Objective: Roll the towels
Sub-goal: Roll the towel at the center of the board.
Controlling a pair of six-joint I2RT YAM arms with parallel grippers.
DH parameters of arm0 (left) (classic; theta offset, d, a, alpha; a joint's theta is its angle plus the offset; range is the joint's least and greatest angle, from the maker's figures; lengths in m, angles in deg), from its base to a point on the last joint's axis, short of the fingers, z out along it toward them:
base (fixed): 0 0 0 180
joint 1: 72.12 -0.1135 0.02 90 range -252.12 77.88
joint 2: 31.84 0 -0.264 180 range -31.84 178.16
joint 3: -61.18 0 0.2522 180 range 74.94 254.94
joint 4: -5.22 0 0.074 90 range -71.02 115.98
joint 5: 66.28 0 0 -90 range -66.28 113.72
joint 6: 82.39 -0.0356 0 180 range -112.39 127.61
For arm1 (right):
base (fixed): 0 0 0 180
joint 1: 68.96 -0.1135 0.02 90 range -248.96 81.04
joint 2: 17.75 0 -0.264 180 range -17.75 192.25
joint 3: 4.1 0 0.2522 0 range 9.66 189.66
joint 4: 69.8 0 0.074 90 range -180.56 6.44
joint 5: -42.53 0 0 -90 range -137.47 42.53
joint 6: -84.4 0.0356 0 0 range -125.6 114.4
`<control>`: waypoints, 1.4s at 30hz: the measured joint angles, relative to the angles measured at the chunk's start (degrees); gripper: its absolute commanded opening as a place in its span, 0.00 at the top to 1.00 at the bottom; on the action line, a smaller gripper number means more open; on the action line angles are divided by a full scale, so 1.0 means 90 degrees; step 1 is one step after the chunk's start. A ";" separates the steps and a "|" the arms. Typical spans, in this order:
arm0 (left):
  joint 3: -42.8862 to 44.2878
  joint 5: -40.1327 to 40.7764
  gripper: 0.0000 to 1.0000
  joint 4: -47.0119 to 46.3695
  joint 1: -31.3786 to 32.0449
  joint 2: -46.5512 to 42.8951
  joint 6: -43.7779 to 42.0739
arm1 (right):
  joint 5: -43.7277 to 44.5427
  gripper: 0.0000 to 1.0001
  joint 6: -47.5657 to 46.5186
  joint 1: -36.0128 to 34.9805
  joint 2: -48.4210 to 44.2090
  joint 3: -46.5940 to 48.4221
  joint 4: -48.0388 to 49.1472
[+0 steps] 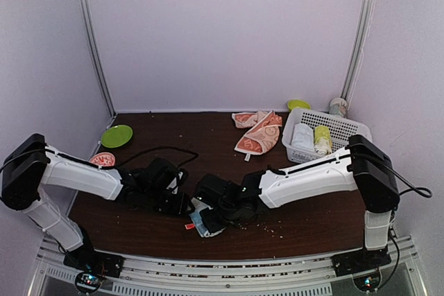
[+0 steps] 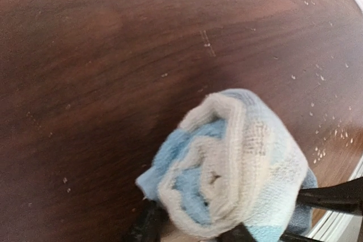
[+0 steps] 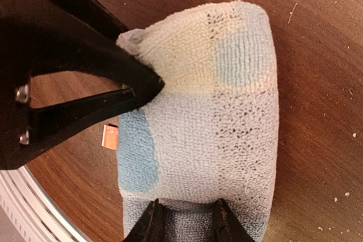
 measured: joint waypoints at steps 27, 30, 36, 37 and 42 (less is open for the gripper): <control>0.0644 -0.0036 0.68 0.1134 -0.0010 -0.0865 -0.0066 | -0.0010 0.69 0.0032 0.0017 0.0075 0.0083 0.0002; 0.0733 -0.0063 0.73 0.1018 -0.0029 -0.0527 -0.0061 | -0.0017 0.69 0.0032 0.0017 0.0075 0.0083 0.0007; 0.0862 -0.0107 0.86 0.0605 -0.0216 -0.0029 -0.0034 | -0.0046 0.69 0.0032 0.0017 0.0075 0.0078 0.0034; 0.0862 -0.0107 0.90 0.0551 -0.0248 0.0041 -0.0012 | -0.0051 0.68 0.0032 0.0017 0.0075 0.0063 0.0056; 0.0848 -0.0160 1.00 0.0211 -0.0318 0.0406 0.0053 | -0.0053 0.65 0.0032 0.0022 0.0029 -0.0024 0.0175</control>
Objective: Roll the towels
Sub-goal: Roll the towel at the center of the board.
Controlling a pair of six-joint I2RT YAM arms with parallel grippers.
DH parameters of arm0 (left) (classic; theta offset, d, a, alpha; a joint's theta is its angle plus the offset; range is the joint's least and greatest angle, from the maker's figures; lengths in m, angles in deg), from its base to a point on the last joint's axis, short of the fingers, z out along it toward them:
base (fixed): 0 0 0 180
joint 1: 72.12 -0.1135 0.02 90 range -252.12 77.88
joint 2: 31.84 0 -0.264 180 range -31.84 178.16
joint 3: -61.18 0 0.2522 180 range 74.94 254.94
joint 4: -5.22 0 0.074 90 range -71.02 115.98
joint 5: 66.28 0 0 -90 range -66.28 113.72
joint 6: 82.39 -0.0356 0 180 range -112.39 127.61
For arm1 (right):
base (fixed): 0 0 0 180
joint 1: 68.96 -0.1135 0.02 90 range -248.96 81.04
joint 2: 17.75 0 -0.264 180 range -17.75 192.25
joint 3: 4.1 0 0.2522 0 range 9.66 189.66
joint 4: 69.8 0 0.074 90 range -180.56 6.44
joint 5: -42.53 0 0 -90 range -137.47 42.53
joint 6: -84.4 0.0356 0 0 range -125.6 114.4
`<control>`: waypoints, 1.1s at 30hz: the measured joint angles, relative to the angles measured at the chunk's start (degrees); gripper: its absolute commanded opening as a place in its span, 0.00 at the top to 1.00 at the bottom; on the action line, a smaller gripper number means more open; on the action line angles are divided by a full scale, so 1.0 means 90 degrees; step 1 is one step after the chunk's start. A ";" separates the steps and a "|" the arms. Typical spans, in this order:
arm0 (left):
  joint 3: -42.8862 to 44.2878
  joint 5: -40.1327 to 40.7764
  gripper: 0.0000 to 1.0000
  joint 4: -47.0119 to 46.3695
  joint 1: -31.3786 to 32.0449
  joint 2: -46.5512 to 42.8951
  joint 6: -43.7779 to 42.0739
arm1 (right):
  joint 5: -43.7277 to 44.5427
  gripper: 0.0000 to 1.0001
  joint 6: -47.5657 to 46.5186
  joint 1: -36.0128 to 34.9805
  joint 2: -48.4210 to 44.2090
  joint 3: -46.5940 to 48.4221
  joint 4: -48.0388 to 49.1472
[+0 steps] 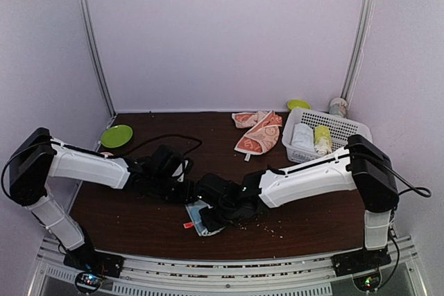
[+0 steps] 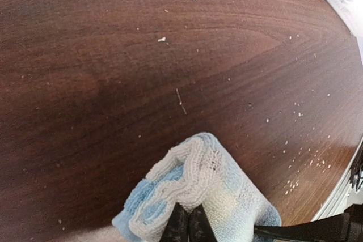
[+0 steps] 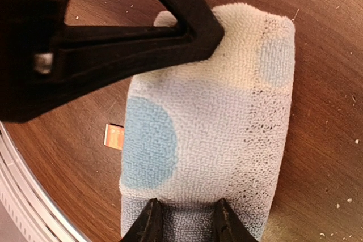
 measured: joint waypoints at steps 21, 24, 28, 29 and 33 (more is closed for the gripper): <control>-0.0748 -0.0153 1.00 -0.1559 -0.0032 0.0126 0.0177 | -0.0044 0.67 0.0012 0.0024 -0.0277 0.0520 -0.0418; -0.0775 -0.0153 1.00 -0.1610 -0.0032 0.0129 0.0180 | -0.0044 0.68 0.0119 0.0024 0.0015 0.0435 -0.0432; -0.0814 -0.0163 1.00 -0.1700 -0.0032 0.0143 0.0197 | -0.0007 0.69 0.0202 0.0027 0.0189 0.0374 -0.0379; -0.0831 -0.0163 1.00 -0.1744 -0.0032 0.0151 0.0197 | -0.0005 0.69 0.0216 0.0027 0.0189 0.0374 -0.0376; -0.0918 -0.0172 1.00 -0.1936 -0.0032 0.0185 0.0199 | -0.0002 0.64 0.0262 0.0027 0.0187 0.0367 -0.0372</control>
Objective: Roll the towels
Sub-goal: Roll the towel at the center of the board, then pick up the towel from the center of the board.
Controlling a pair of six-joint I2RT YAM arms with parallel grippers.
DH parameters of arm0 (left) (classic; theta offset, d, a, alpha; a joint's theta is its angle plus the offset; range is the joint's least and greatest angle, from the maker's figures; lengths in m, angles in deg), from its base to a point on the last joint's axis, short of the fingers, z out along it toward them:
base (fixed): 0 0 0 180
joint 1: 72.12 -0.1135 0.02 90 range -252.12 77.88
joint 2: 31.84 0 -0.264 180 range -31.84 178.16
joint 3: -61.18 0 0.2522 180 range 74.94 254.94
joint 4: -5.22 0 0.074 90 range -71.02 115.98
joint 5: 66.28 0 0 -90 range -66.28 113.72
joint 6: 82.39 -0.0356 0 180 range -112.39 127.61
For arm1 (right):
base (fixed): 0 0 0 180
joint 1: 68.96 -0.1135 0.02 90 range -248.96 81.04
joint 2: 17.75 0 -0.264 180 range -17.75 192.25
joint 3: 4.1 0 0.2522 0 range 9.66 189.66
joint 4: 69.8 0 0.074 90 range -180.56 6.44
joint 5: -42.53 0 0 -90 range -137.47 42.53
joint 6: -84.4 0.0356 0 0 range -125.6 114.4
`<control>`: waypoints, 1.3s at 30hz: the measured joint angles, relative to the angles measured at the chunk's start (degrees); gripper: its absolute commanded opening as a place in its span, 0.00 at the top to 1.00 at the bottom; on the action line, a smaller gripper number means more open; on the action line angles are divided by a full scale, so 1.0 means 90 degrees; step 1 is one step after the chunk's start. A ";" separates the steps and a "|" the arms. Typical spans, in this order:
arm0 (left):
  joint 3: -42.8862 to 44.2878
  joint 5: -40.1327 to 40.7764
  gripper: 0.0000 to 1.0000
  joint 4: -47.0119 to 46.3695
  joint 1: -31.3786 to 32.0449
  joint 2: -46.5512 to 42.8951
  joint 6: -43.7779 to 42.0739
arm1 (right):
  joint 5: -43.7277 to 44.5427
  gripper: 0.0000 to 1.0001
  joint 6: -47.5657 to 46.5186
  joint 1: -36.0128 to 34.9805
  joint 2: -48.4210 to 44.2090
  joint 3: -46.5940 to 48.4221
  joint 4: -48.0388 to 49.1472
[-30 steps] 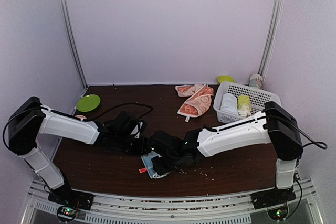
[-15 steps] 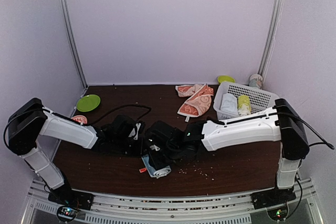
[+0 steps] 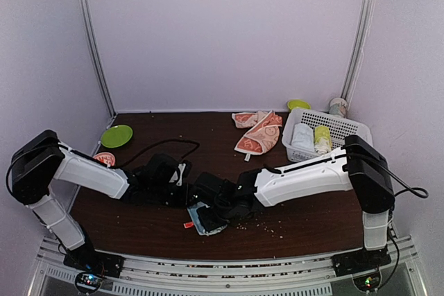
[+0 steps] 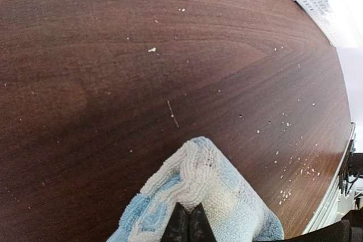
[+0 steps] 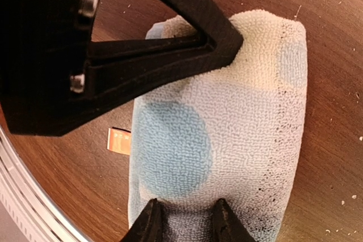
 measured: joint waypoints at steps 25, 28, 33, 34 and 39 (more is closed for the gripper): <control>-0.0085 -0.0032 1.00 -0.0197 -0.0002 0.0027 0.0017 | -0.1052 0.22 0.0107 0.1115 -0.0763 -0.0763 0.0651; -0.0085 -0.0032 1.00 -0.0192 -0.0002 0.0019 0.0017 | -0.1265 0.22 0.0083 0.1175 -0.0588 -0.0775 0.0782; -0.0092 -0.0032 1.00 -0.0168 -0.0002 -0.0012 0.0017 | -0.1525 0.21 0.0039 0.1190 -0.0372 -0.0772 0.0901; -0.0095 -0.0029 1.00 -0.0165 -0.0002 -0.0019 0.0017 | -0.1554 0.21 0.0039 0.1190 -0.0352 -0.0772 0.0913; -0.0097 -0.0032 1.00 -0.0165 -0.0002 -0.0019 0.0017 | -0.1688 0.20 0.0039 0.1190 -0.0262 -0.0712 0.0925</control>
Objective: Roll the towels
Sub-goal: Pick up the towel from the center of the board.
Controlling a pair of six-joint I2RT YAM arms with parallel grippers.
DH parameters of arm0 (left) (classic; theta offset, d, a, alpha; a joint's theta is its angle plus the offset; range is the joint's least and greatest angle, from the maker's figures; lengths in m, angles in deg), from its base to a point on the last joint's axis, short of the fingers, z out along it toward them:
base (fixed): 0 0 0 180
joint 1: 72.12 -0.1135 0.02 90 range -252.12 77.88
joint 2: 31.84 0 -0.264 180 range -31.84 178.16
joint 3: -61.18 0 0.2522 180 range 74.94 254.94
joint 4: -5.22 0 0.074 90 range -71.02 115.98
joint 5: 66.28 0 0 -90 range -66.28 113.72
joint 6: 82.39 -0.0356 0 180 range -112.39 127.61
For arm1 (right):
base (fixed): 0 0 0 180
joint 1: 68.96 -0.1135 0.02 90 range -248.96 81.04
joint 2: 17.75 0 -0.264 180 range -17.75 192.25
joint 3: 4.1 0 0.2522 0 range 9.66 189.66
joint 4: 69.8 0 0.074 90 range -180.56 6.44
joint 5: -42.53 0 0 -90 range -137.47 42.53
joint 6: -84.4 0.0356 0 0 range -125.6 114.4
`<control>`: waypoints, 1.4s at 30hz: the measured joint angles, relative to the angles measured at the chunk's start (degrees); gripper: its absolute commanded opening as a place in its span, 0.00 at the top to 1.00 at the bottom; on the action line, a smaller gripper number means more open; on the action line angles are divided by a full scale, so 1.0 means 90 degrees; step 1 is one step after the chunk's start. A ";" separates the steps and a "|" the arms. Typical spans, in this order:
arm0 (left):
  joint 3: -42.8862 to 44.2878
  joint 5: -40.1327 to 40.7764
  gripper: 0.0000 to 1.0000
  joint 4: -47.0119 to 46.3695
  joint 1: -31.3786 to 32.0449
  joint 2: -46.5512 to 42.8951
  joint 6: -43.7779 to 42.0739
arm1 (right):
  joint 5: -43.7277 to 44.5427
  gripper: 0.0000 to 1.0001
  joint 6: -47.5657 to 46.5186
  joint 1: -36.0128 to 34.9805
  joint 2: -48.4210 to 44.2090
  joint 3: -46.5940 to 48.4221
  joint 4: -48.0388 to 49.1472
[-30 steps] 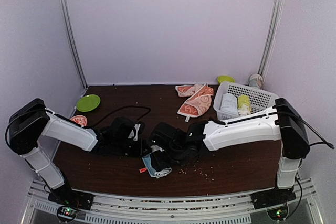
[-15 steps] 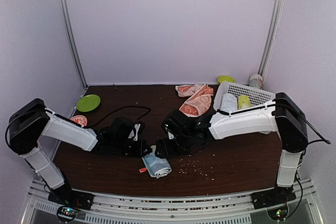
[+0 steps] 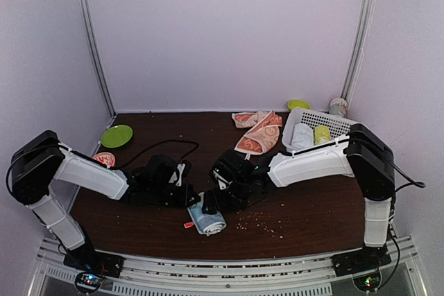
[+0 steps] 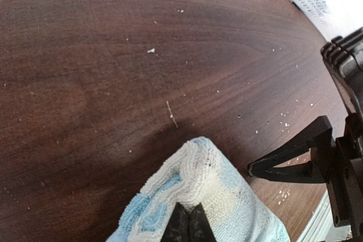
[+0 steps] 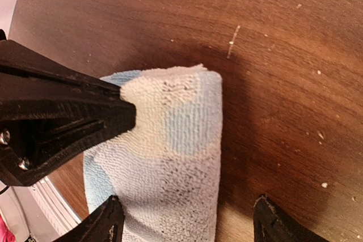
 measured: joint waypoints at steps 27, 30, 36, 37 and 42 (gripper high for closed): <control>-0.0117 0.0000 1.00 0.0015 0.0000 -0.0146 0.0005 | 0.0078 0.21 0.0194 -0.0376 0.0648 0.0933 -0.0321; -0.0136 0.0002 1.00 0.0068 -0.0022 -0.0180 0.0000 | 0.0175 0.15 0.0240 -0.0449 0.0644 0.0937 -0.0267; -0.0180 -0.0005 1.00 -0.0012 -0.0041 -0.0175 0.0005 | 0.0192 0.15 0.0398 -0.0459 0.0236 0.0265 0.0284; -0.0202 -0.0005 1.00 -0.0032 -0.0041 -0.0175 0.0005 | 0.0189 0.16 0.0425 -0.0442 0.0134 0.0121 0.0311; -0.0304 -0.0007 1.00 -0.0199 -0.0039 -0.0175 0.0019 | 0.0112 0.22 0.0580 -0.0330 -0.0148 -0.0313 0.0440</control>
